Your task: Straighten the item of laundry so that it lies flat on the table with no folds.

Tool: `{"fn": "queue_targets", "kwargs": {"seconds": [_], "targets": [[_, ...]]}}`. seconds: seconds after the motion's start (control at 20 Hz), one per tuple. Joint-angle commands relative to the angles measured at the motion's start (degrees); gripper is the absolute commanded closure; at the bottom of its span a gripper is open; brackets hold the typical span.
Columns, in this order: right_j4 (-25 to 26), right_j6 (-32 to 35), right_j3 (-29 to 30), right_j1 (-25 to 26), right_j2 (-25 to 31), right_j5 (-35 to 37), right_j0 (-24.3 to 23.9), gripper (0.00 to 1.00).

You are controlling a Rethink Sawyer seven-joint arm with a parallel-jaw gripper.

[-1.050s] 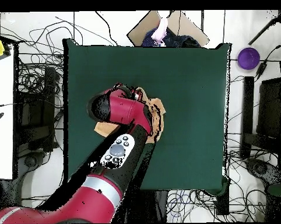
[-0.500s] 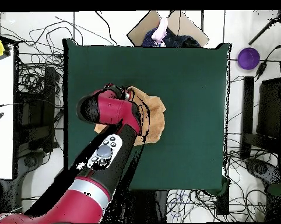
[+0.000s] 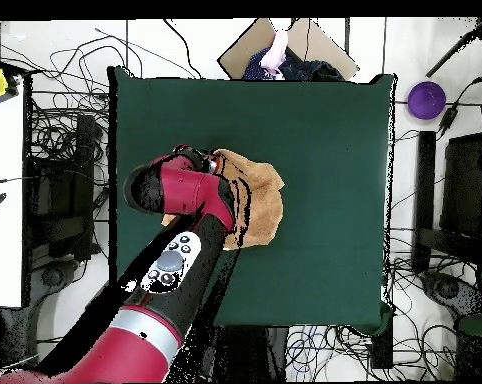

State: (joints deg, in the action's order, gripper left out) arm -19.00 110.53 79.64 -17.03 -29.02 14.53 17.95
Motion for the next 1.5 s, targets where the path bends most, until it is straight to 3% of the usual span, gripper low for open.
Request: {"fn": "queue_targets", "kwargs": {"seconds": [0.05, 0.4, 0.5, 0.55, 0.65, 0.85, 0.9, 1.0, 1.2, 1.5], "targets": [[1.1, 8.3, -0.1, 2.0, 4.0, 1.7, 0.1, 1.00], [0.2, 9.7, -0.8, 2.7, 2.5, 2.5, 1.3, 1.00], [1.1, 7.8, -0.7, 1.8, 4.3, 2.2, 0.3, 1.00], [0.3, 9.6, -1.0, 2.4, 2.1, 3.2, 1.7, 1.00], [0.9, 7.8, -0.4, 1.5, 4.6, 3.0, 0.1, 1.00], [-0.2, 10.7, -1.3, 2.8, 0.4, 5.1, 2.9, 1.00], [0.6, 8.7, -1.6, 2.2, 2.2, 5.6, 1.8, 1.00], [0.0, 10.2, -3.4, 2.9, -0.9, 10.1, 3.6, 1.00], [-0.6, 9.8, -6.3, 4.4, 0.9, 13.7, 2.2, 1.00], [-0.4, 10.3, -7.9, 7.1, 0.6, 12.1, 1.0, 1.00]]}}
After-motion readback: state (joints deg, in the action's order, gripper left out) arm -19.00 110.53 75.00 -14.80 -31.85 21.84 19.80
